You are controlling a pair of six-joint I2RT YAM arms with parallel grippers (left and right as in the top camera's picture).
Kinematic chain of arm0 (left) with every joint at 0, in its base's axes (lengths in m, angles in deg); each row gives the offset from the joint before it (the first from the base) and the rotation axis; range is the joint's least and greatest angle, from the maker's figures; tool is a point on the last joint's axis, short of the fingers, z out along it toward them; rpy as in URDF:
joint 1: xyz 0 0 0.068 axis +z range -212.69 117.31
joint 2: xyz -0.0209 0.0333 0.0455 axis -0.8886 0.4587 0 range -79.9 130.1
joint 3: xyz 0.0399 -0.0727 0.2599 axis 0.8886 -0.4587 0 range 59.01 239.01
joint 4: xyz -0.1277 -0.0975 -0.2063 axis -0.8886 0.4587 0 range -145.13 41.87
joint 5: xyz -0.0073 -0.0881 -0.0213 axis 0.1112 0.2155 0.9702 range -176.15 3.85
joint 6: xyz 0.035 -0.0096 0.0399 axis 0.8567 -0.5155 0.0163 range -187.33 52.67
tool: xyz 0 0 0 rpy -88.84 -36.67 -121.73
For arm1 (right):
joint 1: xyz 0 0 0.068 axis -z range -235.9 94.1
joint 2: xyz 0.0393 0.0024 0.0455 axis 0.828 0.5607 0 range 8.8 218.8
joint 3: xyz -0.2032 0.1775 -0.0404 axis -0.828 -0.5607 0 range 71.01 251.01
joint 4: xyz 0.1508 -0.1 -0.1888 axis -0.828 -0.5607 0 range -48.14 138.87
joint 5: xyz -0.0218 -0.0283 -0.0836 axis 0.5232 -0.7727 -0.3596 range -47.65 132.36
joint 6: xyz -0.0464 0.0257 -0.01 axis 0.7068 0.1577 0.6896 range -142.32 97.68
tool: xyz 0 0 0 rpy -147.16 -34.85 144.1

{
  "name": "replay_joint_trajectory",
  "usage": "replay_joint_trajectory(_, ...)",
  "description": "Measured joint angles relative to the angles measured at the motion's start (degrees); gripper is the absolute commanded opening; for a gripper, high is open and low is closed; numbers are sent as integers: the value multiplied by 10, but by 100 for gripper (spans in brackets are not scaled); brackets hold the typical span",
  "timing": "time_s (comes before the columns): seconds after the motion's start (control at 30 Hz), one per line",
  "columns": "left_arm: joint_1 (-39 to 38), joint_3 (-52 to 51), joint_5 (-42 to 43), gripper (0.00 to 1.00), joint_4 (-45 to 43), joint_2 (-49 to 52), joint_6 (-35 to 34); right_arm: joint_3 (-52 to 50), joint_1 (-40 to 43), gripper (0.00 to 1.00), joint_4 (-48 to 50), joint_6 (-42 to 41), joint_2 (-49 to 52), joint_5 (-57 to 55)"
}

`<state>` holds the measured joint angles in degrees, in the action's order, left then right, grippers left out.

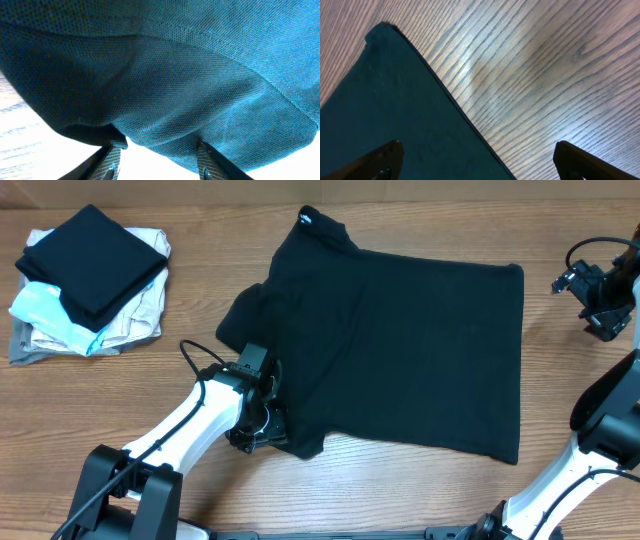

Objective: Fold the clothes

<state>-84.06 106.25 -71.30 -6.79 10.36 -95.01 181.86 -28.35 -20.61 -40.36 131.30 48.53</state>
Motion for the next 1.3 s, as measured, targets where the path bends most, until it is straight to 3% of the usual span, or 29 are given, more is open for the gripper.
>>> replay_joint_trajectory(0.2,0,0,9,44,14,0,-9,0,0,100,0,0,0,0)
replay_joint_trajectory(0.43,-14,0,35,41,23,-14,-11,0,0,100,0,0,0,0)
replay_joint_trajectory(0.53,-27,0,35,29,25,-45,-16,0,0,100,0,0,0,0)
replay_joint_trajectory(0.63,-31,0,36,4,20,-70,-21,0,0,100,0,0,0,0)
replay_joint_trajectory(0.83,-33,0,22,4,8,-62,-10,0,0,100,0,0,0,0)
replay_joint_trajectory(1.07,-60,0,18,4,-73,7,1,0,0,100,0,0,0,0)
replay_joint_trajectory(1.3,-67,0,17,4,-49,35,9,0,0,100,0,0,0,0)
